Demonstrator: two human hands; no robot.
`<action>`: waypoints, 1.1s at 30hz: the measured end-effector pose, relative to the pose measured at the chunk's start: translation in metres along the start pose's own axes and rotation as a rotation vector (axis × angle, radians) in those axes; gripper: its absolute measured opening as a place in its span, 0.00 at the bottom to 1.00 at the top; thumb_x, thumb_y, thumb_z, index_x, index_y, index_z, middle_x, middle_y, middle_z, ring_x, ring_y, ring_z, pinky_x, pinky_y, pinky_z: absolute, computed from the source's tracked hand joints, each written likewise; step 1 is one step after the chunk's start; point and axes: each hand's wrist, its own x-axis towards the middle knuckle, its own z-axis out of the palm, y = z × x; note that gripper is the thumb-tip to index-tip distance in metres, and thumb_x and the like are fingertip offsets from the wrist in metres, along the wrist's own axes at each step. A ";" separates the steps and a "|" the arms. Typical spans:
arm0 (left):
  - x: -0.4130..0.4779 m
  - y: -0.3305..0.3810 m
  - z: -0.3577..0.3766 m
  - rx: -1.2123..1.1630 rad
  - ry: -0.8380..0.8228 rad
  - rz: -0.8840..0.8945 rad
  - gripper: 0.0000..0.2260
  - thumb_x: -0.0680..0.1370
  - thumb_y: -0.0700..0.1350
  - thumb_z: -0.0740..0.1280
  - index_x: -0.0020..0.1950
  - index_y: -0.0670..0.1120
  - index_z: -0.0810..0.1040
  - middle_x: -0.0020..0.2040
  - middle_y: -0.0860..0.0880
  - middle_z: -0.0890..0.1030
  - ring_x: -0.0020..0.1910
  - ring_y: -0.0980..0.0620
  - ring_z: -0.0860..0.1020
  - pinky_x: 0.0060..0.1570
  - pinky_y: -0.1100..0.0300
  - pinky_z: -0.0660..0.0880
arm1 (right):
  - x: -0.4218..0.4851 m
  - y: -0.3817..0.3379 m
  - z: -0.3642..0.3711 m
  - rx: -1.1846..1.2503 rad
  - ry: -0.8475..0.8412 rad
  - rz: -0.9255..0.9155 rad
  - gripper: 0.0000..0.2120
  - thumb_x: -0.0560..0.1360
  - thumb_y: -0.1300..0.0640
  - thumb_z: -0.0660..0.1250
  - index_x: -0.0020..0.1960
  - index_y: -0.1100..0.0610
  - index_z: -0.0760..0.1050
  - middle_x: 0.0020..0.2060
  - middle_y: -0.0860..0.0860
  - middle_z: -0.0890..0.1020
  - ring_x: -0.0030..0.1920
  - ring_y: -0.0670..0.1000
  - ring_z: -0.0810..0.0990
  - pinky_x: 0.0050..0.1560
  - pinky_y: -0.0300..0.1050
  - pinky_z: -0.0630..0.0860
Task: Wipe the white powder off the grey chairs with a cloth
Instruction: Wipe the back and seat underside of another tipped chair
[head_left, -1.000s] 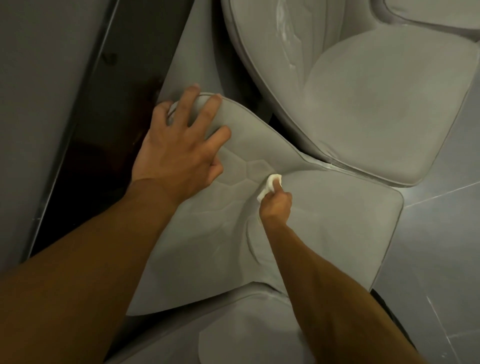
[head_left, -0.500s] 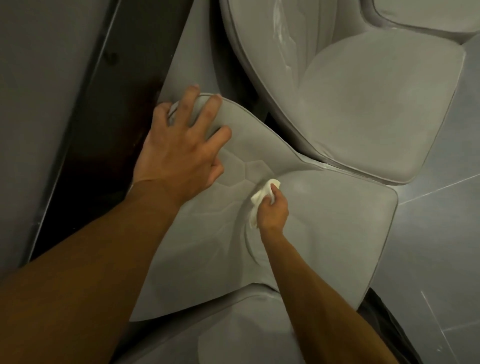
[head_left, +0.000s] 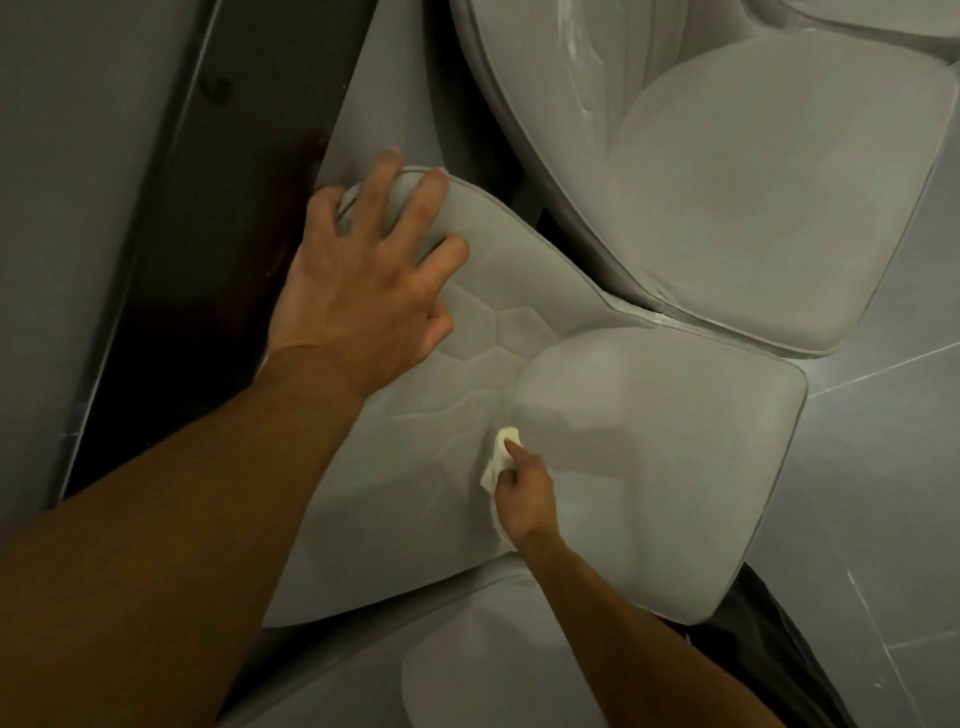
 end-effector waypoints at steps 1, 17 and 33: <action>0.000 0.000 0.000 0.002 0.001 -0.001 0.19 0.78 0.56 0.61 0.66 0.50 0.69 0.78 0.41 0.56 0.78 0.36 0.54 0.63 0.38 0.66 | -0.004 -0.006 0.005 0.041 0.026 -0.091 0.21 0.80 0.65 0.60 0.71 0.56 0.73 0.62 0.58 0.76 0.59 0.57 0.78 0.66 0.47 0.71; 0.001 0.001 0.000 0.029 -0.008 0.001 0.20 0.78 0.58 0.60 0.67 0.51 0.67 0.78 0.41 0.56 0.78 0.35 0.55 0.62 0.38 0.68 | 0.003 -0.029 0.008 0.081 -0.045 -0.114 0.20 0.82 0.61 0.59 0.73 0.55 0.71 0.63 0.56 0.75 0.59 0.52 0.76 0.62 0.39 0.69; 0.000 0.001 0.001 0.033 0.008 -0.001 0.19 0.78 0.57 0.59 0.67 0.51 0.67 0.79 0.41 0.56 0.78 0.35 0.55 0.62 0.38 0.67 | -0.064 -0.082 0.005 0.069 0.093 -0.875 0.19 0.82 0.56 0.58 0.71 0.57 0.69 0.55 0.55 0.74 0.48 0.53 0.76 0.47 0.42 0.74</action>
